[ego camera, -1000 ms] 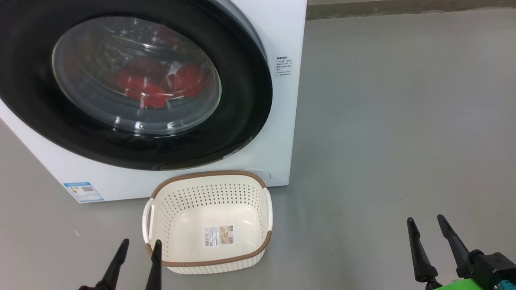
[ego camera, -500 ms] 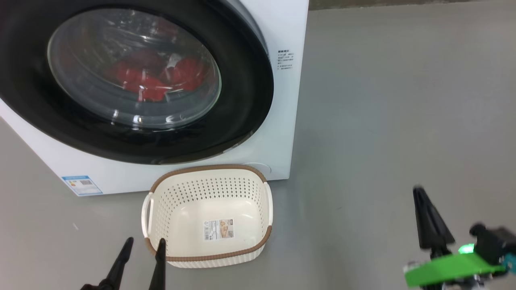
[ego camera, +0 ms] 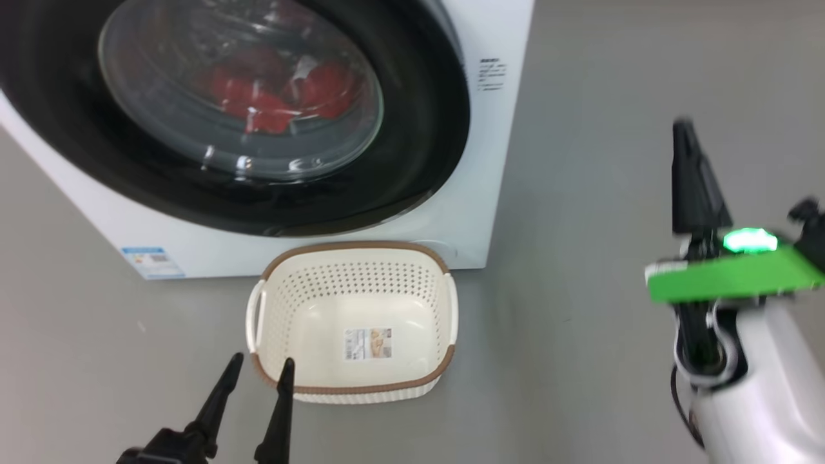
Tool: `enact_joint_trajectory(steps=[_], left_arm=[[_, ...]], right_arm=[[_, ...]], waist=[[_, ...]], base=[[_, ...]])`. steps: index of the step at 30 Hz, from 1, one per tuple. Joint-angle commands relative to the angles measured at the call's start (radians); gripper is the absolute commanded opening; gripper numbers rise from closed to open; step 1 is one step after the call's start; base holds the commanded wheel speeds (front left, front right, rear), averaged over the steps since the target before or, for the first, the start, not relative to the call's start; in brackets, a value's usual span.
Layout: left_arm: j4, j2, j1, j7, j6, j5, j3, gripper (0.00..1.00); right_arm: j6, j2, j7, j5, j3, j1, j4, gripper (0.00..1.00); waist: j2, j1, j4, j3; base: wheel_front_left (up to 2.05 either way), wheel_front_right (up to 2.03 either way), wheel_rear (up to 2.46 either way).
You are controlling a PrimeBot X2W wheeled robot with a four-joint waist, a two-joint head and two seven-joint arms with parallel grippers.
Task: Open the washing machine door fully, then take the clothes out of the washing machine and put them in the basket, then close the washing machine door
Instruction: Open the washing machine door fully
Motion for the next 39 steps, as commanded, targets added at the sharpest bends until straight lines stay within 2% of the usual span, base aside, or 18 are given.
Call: enact_joint_trajectory(steps=[1, 6, 11, 20, 27, 33, 37, 39], left_arm=[[-0.020, 0.015, -0.038, -0.012, -0.006, -0.006, 0.025, 1.00], [-0.016, 0.017, -0.064, -0.012, -0.006, -0.016, -0.001, 1.00], [-0.010, 0.017, -0.090, -0.012, -0.006, -0.024, -0.018, 1.00], [-0.004, 0.016, -0.123, -0.012, -0.006, -0.038, -0.050, 1.00], [-0.002, 0.015, -0.161, -0.012, -0.006, -0.053, -0.073, 1.00], [0.001, 0.014, -0.187, -0.012, -0.006, -0.065, -0.085, 1.00], [0.003, 0.013, -0.197, -0.012, -0.006, -0.071, -0.092, 1.00], [0.004, 0.012, -0.200, -0.012, -0.006, -0.073, -0.094, 1.00]], right_arm=[[0.001, -0.001, -0.006, 0.007, 0.026, -0.052, -0.020, 0.00], [0.001, -0.004, -0.006, 0.073, 0.027, -0.163, 0.023, 0.00], [0.001, -0.050, -0.006, 0.144, 0.071, -0.257, 0.091, 0.00], [0.001, -0.150, 0.018, 0.401, 0.181, -0.407, 0.216, 0.00], [0.001, -0.224, 0.160, 0.604, 0.253, -0.503, 0.238, 0.00], [0.001, -0.255, 0.332, 0.778, 0.272, -0.570, 0.263, 0.00], [0.001, -0.279, 0.452, 0.861, 0.268, -0.616, 0.313, 0.00], [0.001, -0.285, 0.478, 0.877, 0.265, -0.630, 0.327, 0.00]], waist=[[-0.0001, 0.0000, 0.024, 0.020], [-0.0001, 0.0000, 0.063, 0.048], [-0.0001, 0.0000, 0.102, 0.075], [-0.0001, 0.0000, 0.152, 0.125], [-0.0001, 0.0000, 0.188, 0.178], [-0.0001, 0.0000, 0.213, 0.214], [-0.0001, -0.0001, 0.227, 0.233], [-0.0001, -0.0001, 0.230, 0.238]], base=[[0.00, 0.00, 0.00], [0.00, 0.00, 0.00], [0.00, 0.00, 0.00], [0.00, 0.00, 0.00], [0.00, 0.00, 0.00], [0.00, 0.00, 0.00], [0.00, 0.00, 0.00], [0.00, 0.00, 0.00]])
